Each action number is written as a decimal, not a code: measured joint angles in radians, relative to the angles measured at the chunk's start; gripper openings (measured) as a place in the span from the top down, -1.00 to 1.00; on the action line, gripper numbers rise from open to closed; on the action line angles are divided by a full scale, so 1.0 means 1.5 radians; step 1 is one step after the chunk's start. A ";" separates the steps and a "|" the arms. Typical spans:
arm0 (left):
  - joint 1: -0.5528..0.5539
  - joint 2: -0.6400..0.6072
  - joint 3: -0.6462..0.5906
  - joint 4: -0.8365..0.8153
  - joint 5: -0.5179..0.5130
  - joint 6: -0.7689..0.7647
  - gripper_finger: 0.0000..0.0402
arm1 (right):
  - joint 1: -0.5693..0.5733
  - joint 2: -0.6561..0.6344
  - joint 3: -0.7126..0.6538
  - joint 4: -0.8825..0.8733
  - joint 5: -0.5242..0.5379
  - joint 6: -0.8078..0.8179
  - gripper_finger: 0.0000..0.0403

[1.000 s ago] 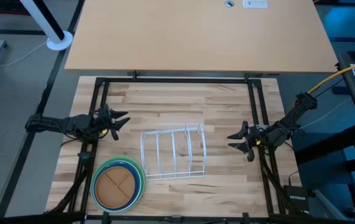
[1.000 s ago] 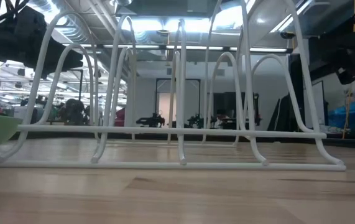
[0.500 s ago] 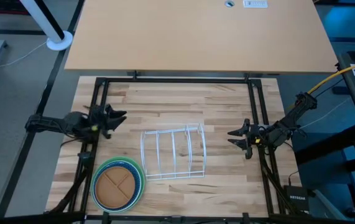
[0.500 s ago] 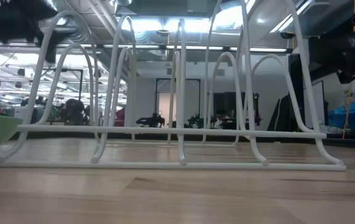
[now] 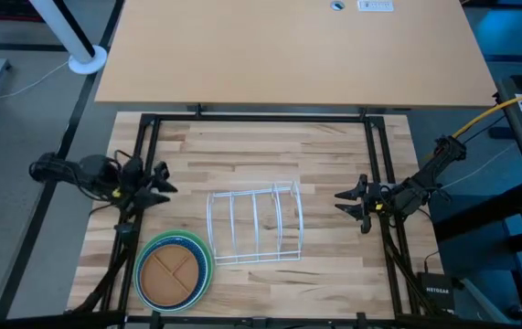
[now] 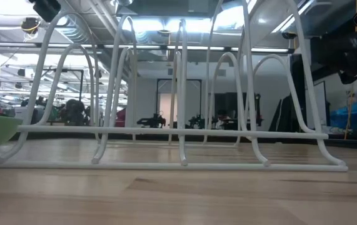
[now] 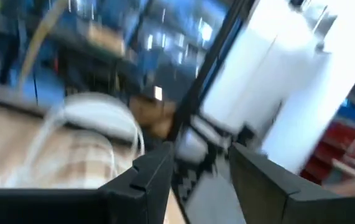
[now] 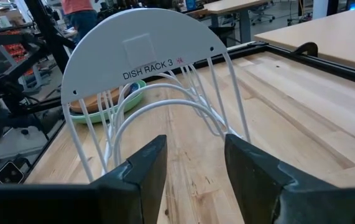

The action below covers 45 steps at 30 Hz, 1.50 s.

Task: Sort dishes
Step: Put the brown plate into the dish rack

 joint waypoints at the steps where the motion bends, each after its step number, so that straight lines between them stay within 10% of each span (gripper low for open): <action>1: -0.012 0.030 0.020 -0.031 0.000 -0.015 0.24 | 0.000 0.000 0.000 0.000 0.000 0.000 0.18; 11: -0.152 0.355 0.206 -0.302 0.029 -0.252 0.24 | 0.000 0.000 0.000 -0.001 0.000 0.000 0.18; 28: -0.293 0.738 0.240 -0.125 0.092 -0.757 0.24 | 0.000 0.000 0.000 -0.007 -0.001 0.000 0.18; 45: -0.311 0.884 0.271 -0.071 0.084 -0.820 0.24 | 0.000 0.000 0.000 -0.011 -0.072 0.000 0.18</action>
